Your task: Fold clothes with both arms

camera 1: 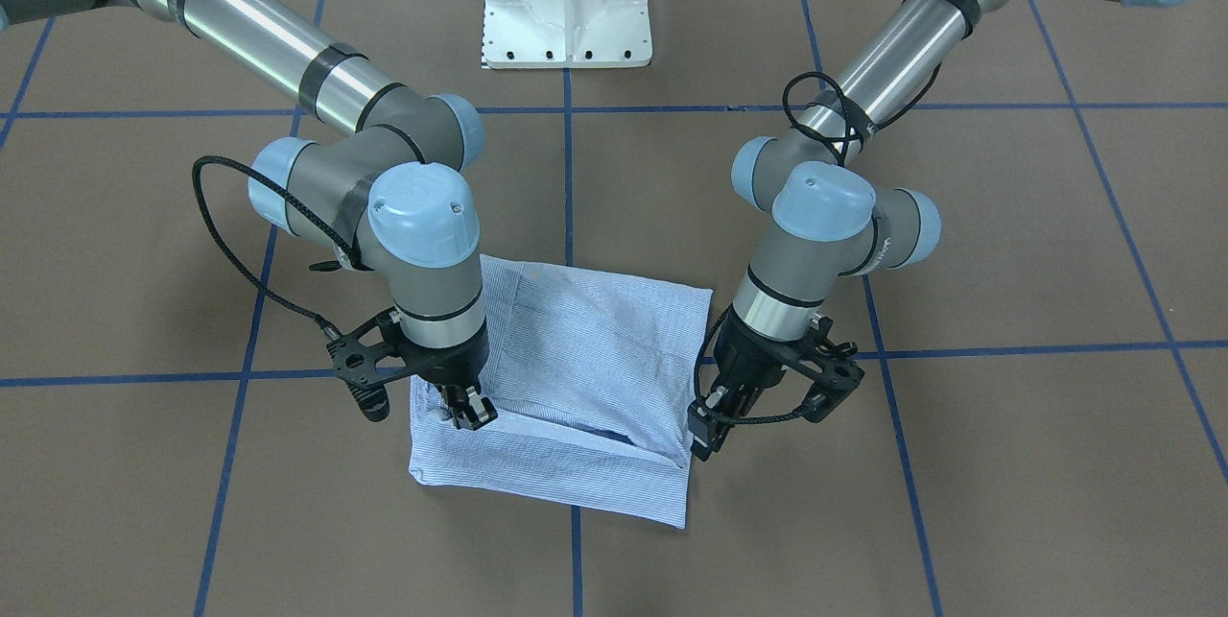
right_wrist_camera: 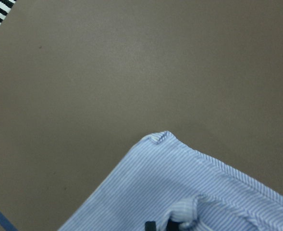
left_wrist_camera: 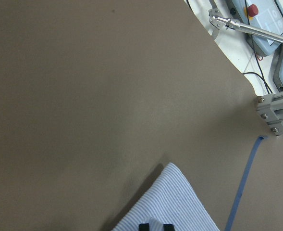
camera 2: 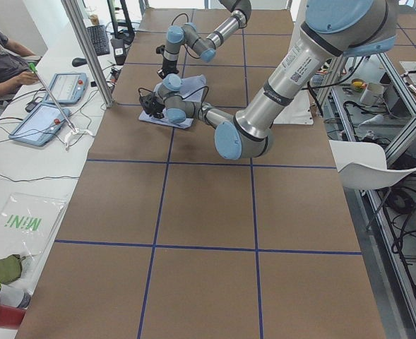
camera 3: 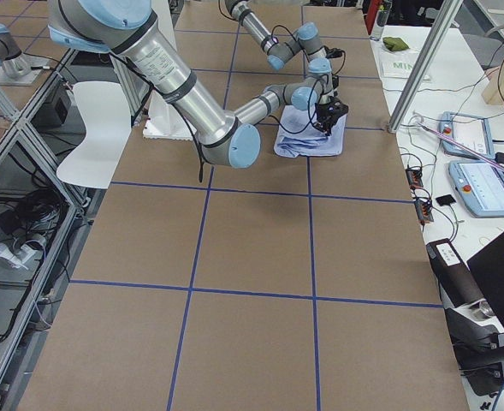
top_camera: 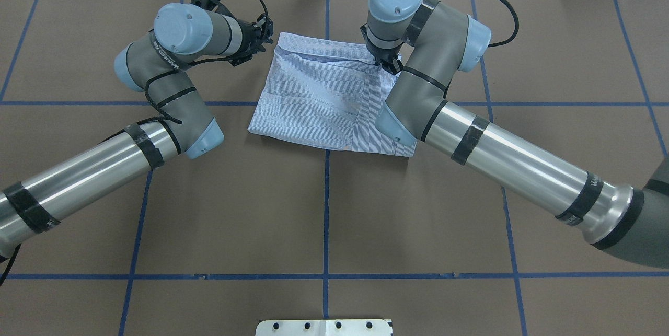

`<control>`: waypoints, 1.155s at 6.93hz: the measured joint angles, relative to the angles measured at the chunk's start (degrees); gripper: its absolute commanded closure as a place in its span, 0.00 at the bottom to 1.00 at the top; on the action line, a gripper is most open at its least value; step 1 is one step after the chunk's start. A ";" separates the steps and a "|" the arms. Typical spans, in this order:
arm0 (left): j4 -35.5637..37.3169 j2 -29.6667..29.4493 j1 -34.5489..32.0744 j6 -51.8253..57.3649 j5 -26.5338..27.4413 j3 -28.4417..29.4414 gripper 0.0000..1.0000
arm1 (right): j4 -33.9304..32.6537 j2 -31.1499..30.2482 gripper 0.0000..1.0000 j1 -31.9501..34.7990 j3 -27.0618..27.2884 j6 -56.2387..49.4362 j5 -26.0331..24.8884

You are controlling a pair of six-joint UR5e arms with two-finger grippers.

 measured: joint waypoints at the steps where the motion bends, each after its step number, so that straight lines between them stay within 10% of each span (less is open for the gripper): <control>1: -0.14 -0.31 -0.79 1.05 0.08 0.42 0.01 | 0.11 -0.04 0.00 1.86 -0.28 -1.55 2.99; 8: 0.41 13.31 -9.81 30.93 -14.29 -11.57 0.01 | 0.50 -12.72 0.00 15.35 6.56 -36.12 20.04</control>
